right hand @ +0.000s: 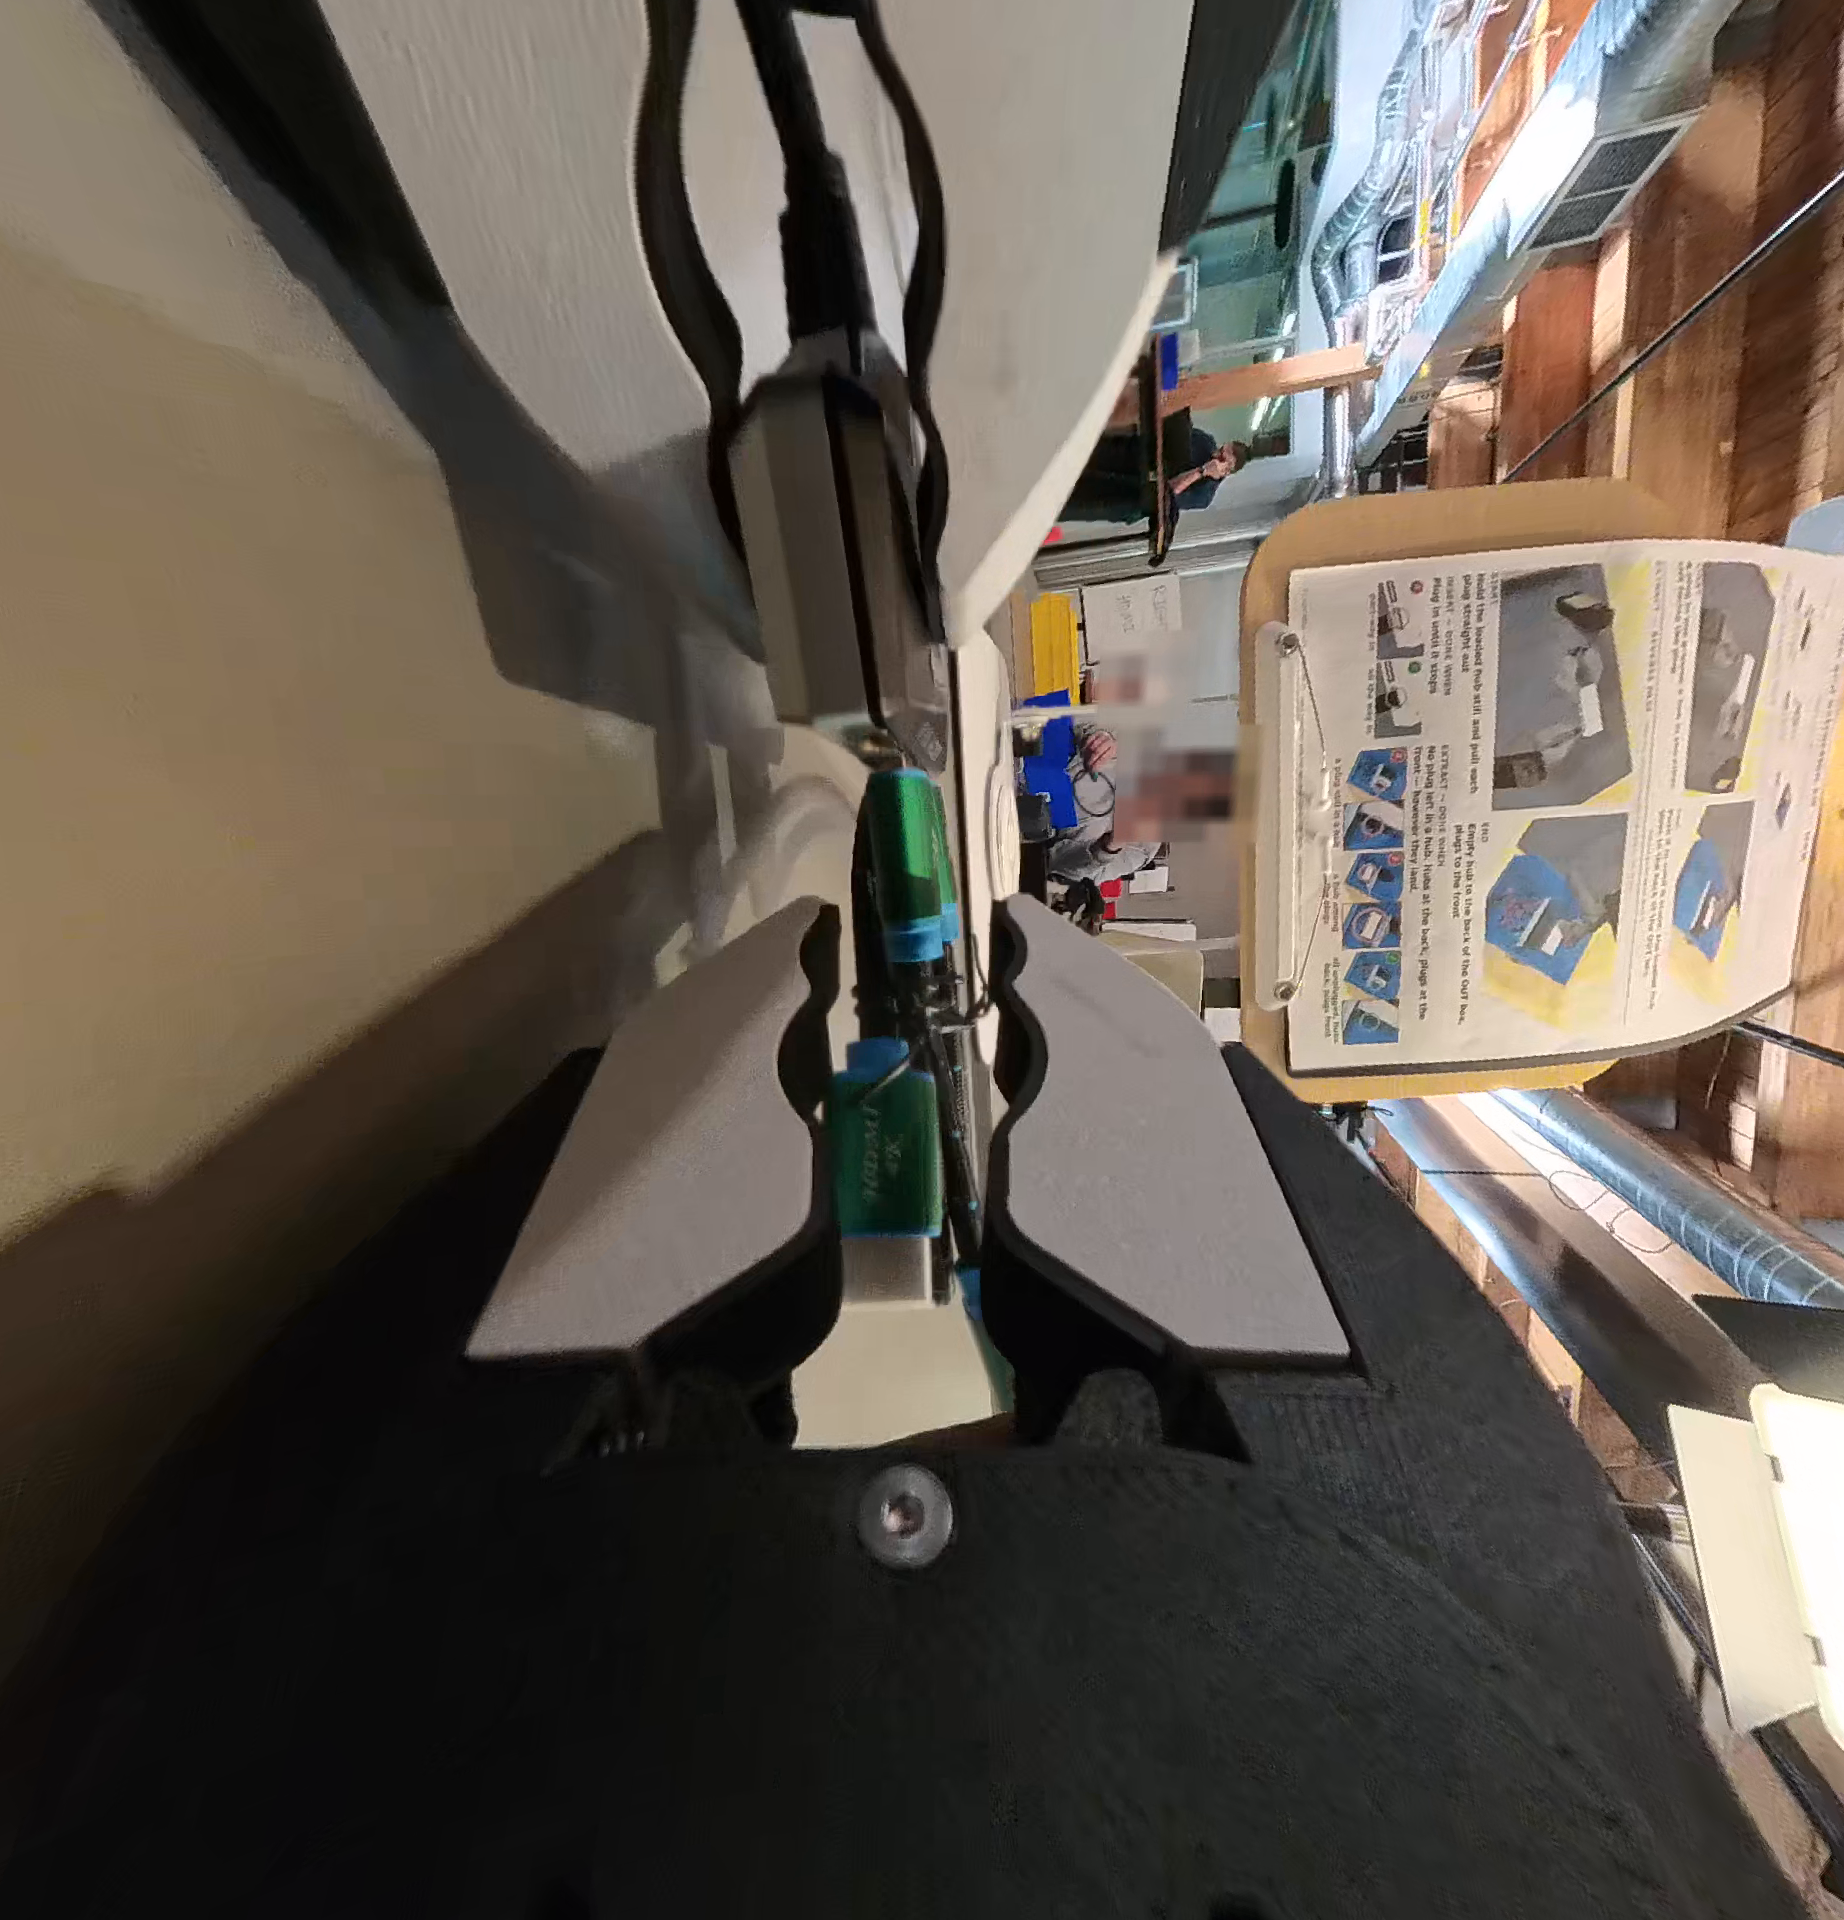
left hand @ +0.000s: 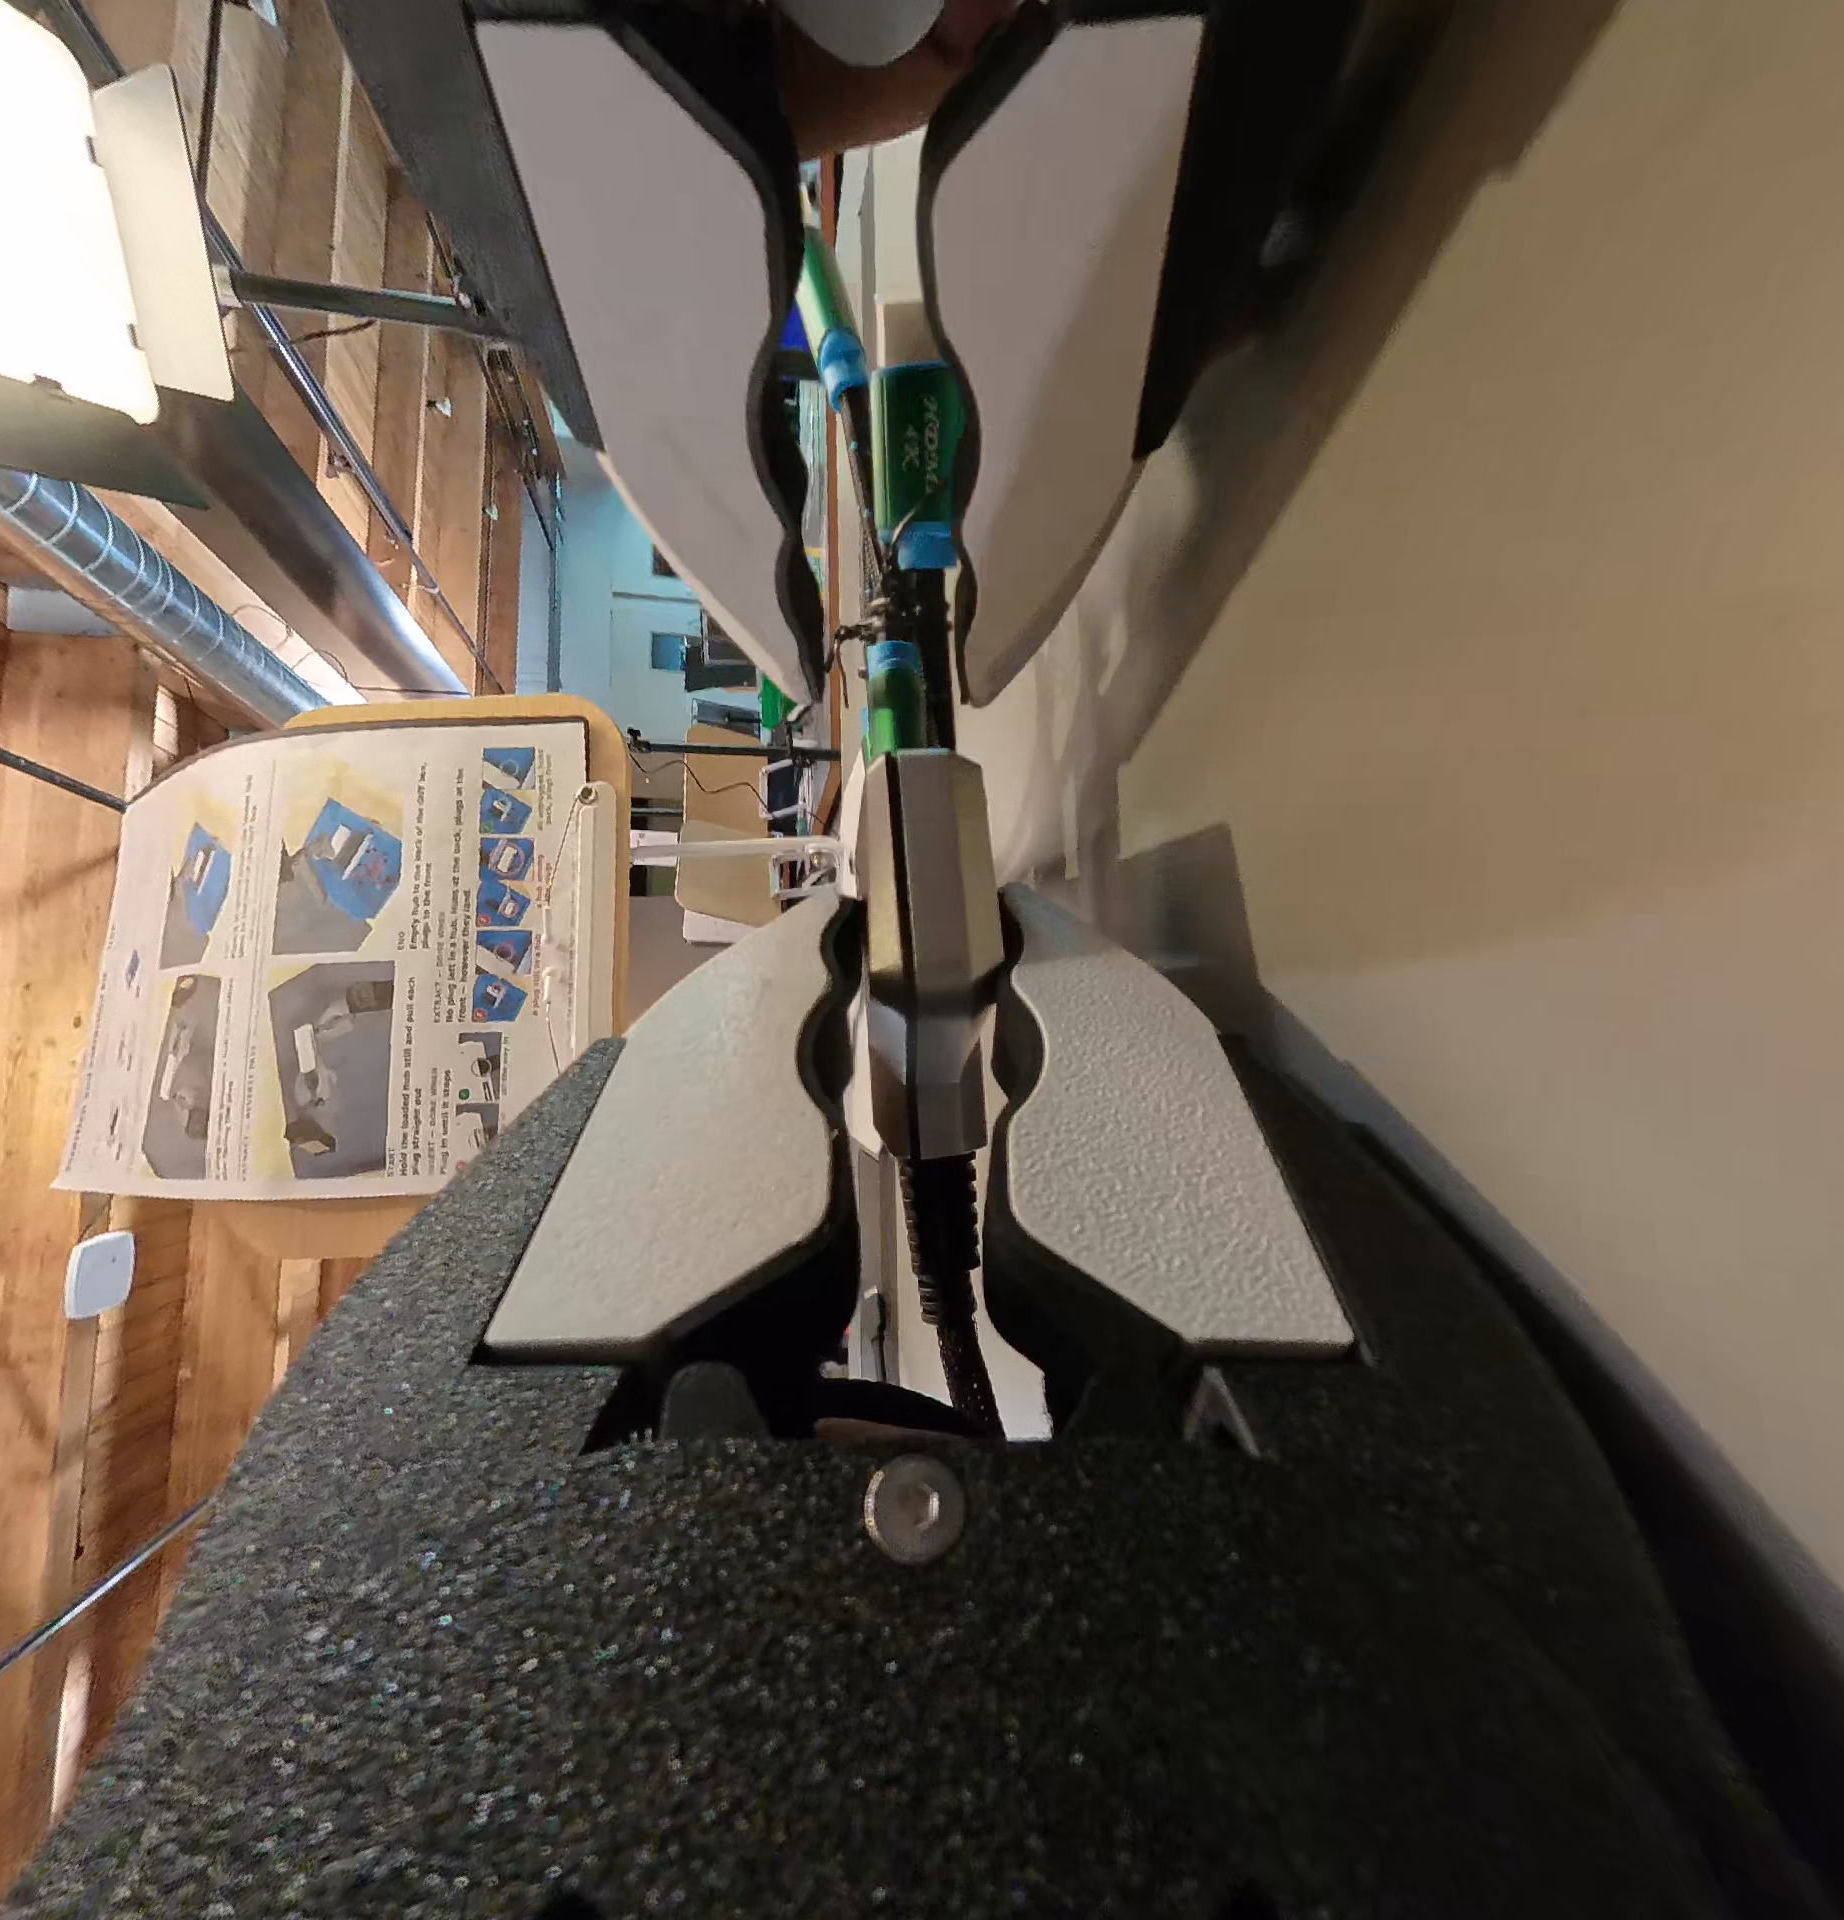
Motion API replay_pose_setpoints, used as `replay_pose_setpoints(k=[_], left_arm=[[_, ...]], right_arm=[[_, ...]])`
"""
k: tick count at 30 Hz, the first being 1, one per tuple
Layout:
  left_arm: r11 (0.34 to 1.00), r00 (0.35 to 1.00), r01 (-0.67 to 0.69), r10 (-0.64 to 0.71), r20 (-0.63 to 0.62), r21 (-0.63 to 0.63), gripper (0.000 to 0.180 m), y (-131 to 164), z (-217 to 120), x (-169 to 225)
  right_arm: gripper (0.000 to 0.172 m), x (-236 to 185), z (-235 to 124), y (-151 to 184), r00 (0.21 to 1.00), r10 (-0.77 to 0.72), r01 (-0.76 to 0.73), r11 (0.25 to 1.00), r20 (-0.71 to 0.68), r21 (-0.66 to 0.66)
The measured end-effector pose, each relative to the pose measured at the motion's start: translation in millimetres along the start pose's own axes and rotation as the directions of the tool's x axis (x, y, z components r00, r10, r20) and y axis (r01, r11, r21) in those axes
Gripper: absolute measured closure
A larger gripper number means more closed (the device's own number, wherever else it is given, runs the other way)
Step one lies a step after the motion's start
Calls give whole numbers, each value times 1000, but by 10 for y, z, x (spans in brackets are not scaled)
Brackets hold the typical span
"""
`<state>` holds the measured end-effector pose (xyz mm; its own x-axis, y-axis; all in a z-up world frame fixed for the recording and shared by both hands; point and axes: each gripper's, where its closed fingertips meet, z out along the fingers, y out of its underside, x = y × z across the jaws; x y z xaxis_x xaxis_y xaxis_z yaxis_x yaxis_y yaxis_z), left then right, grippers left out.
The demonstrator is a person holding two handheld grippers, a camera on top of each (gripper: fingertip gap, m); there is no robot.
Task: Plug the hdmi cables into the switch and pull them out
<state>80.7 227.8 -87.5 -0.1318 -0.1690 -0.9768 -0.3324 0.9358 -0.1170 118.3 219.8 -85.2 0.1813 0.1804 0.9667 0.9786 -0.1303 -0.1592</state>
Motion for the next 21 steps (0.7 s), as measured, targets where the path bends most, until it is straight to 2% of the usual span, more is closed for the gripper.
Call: replay_pose_setpoints(k=[5,14,21], left_arm=[[998,999,-32,32,1,57,157,-137,-40,14],[997,999,-48,48,9,57,158,-143,-94,20],[999,1000,15,-15,7,48,157,-177,-122,11]], right_arm=[[150,-31,-23,-71,999,-53,53,998,0,26],[158,-65,-45,-170,997,-77,76,995,10,61],[160,-54,-85,-183,995,-74,63,987,72,146]])
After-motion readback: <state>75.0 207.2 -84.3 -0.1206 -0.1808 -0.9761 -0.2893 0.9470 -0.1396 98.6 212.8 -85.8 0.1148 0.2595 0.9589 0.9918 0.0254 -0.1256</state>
